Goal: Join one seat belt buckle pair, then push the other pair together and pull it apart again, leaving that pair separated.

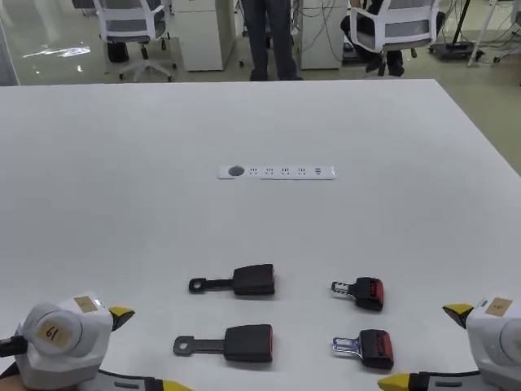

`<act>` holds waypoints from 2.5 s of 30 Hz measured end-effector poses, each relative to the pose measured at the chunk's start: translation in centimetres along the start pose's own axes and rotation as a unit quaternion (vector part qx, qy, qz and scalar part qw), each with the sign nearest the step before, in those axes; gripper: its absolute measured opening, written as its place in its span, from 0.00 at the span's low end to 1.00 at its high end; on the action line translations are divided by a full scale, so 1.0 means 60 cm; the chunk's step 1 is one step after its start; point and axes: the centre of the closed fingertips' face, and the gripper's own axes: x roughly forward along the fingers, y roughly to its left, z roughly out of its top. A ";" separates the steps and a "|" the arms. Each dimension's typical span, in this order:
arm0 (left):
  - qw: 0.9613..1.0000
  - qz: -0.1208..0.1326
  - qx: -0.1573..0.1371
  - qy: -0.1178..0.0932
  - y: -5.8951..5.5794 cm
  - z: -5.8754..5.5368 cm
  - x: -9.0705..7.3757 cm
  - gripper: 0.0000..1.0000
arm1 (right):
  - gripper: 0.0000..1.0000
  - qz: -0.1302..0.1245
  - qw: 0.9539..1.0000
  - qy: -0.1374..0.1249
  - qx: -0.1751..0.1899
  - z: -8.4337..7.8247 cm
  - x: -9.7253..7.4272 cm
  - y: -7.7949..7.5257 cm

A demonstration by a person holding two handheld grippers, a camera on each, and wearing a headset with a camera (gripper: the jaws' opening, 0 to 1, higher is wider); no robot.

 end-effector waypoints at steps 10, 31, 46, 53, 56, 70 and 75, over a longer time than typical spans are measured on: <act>1.000 0.004 0.009 0.004 0.001 0.001 -0.002 1.00 | 0.90 0.004 1.000 0.012 -0.023 -0.003 0.001 0.003; 0.998 0.014 0.055 0.001 0.004 0.003 0.004 0.94 | 0.83 -0.005 0.999 0.012 -0.042 -0.004 0.004 0.004; 0.998 0.011 0.063 0.010 0.003 -0.002 0.006 0.87 | 0.79 -0.001 0.998 0.024 -0.053 -0.025 0.008 -0.004; 0.998 -0.007 0.058 0.019 -0.010 -0.005 0.020 0.81 | 0.75 0.010 0.998 0.026 -0.053 -0.025 0.015 -0.001; 0.997 -0.016 0.065 0.023 -0.015 -0.007 0.028 0.78 | 0.70 0.019 0.998 0.026 -0.060 -0.023 0.016 0.003; 0.984 -0.065 0.153 0.057 -0.036 0.007 0.068 0.64 | 0.61 0.063 0.990 0.054 -0.112 -0.028 0.046 0.020; 0.974 -0.082 0.195 0.075 -0.036 0.001 0.083 0.59 | 0.58 0.084 0.984 0.069 -0.142 -0.033 0.062 0.024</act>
